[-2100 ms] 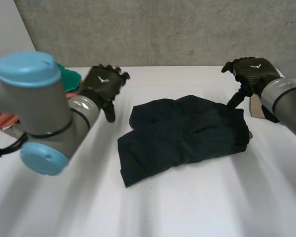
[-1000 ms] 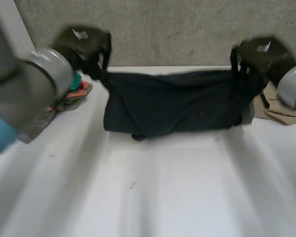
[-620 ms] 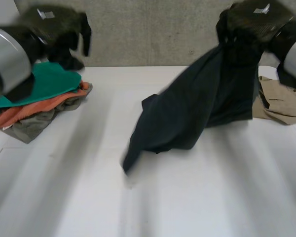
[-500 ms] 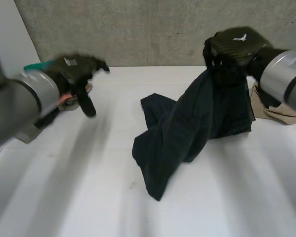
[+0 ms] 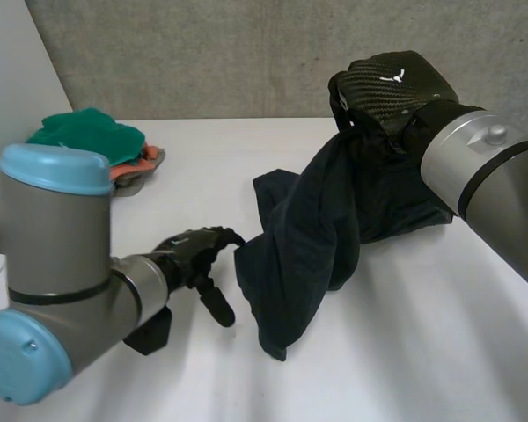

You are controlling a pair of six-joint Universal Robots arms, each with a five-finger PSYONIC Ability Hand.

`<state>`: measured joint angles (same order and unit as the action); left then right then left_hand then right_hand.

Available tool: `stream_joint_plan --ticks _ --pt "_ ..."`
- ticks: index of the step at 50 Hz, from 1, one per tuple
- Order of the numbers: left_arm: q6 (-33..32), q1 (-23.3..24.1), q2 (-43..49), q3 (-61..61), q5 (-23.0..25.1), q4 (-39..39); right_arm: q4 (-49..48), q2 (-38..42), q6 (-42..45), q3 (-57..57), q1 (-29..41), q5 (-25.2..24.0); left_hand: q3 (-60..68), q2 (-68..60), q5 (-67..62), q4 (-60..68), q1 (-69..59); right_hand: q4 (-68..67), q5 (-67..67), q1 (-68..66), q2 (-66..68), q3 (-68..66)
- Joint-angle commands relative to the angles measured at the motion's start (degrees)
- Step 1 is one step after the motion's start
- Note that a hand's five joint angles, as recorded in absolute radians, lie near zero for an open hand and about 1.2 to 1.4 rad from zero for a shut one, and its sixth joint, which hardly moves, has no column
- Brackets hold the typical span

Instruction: Fold the laundry.

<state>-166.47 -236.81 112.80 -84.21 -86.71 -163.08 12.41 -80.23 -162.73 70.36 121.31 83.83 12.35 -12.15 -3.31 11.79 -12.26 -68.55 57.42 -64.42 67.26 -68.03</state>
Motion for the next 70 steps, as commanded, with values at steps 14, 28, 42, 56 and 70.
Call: stream_joint_plan --ticks 14,28,42,56,70 --pt "9.8 12.9 12.3 11.8 -8.3 -2.6 -2.1 -1.0 -3.4 -1.7 4.2 5.8 -2.4 2.2 3.3 -1.8 2.3 -11.4 12.6 -15.6 12.7 -12.0" --pt "14.2 12.5 14.7 19.6 -24.0 -1.6 -2.1 -1.1 -5.3 -0.2 1.6 6.3 67.6 -67.8 -66.7 68.2 -67.7 -11.4 12.6 -15.6 12.7 -12.0" --pt "-23.5 -12.1 -24.1 15.3 1.1 8.8 3.8 -2.2 8.4 2.9 -9.6 -5.9 67.6 -67.8 -66.7 68.2 -67.7 -11.4 12.6 -15.6 12.7 -12.0" --pt "-28.8 -9.1 -5.7 24.2 0.0 13.3 3.1 7.1 7.7 2.6 -8.4 -8.2 67.6 -67.8 -66.7 68.2 -67.7 -11.4 12.6 -15.6 12.7 -12.0" --pt "-31.1 -12.7 15.4 63.5 -3.5 -7.7 -35.0 25.0 6.6 -19.1 -4.7 6.2 67.6 -67.8 -66.7 68.2 -67.7 -11.4 12.6 -15.6 12.7 -12.0"
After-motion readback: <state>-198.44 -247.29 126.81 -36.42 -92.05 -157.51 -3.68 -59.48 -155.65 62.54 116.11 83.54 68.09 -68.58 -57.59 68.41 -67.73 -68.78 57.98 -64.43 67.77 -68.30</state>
